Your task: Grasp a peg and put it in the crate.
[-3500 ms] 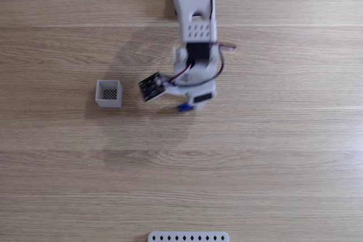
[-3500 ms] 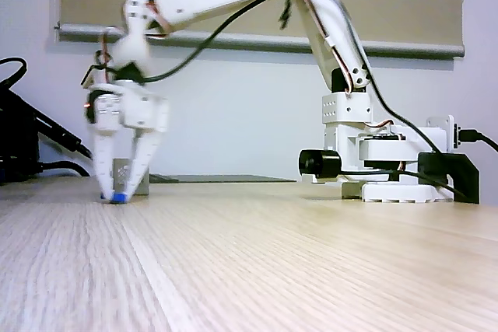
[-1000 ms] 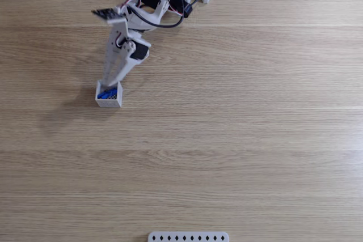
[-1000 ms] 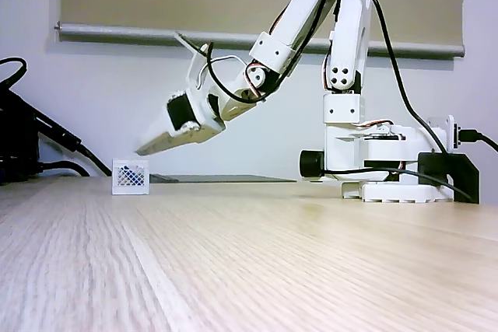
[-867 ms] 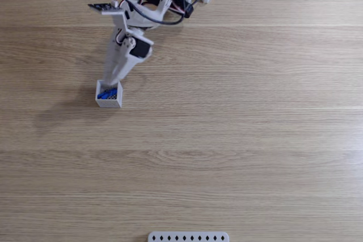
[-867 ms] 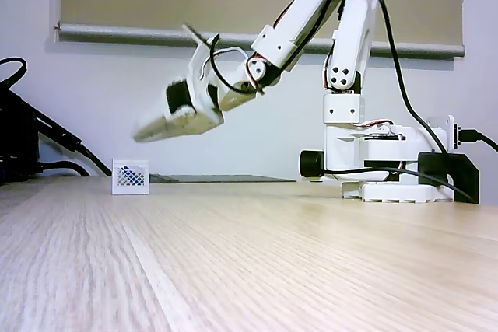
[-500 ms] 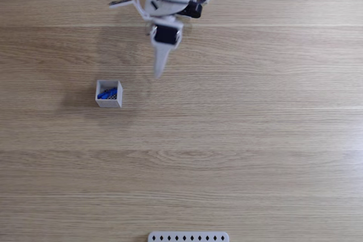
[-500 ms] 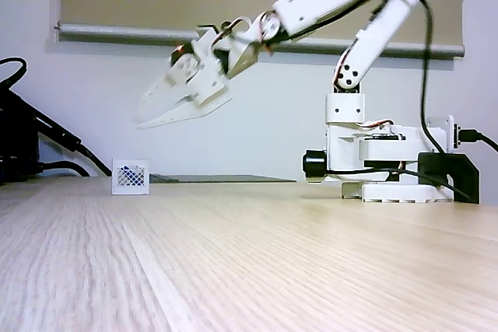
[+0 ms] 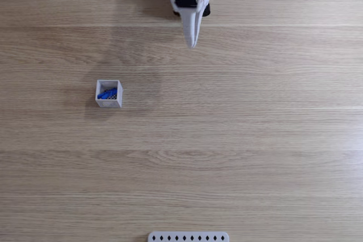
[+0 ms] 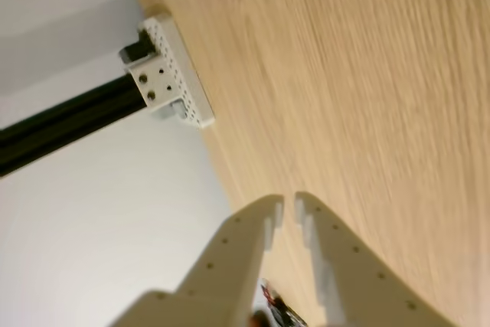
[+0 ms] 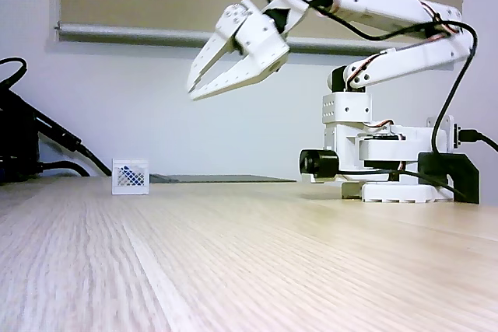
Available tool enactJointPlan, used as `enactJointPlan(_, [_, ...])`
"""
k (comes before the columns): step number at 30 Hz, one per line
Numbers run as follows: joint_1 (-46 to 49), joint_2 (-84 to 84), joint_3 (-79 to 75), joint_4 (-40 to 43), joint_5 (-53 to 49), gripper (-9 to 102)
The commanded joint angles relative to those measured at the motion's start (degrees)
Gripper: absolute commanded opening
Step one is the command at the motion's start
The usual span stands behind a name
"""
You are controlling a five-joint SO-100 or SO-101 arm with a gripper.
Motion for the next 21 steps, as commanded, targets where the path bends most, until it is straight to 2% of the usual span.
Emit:
enactJointPlan(1, [-0.7, 8.53, 3.25, 1.93, -2.37, 0])
enactJointPlan(5, [-0.79, 14.24, 8.88, 3.87, -5.01, 0])
enactJointPlan(14, [0.09, 14.5, 16.88, 3.96, -5.19, -1])
enactJointPlan(21, [0.09, 14.5, 16.7, 4.31, -5.62, -1])
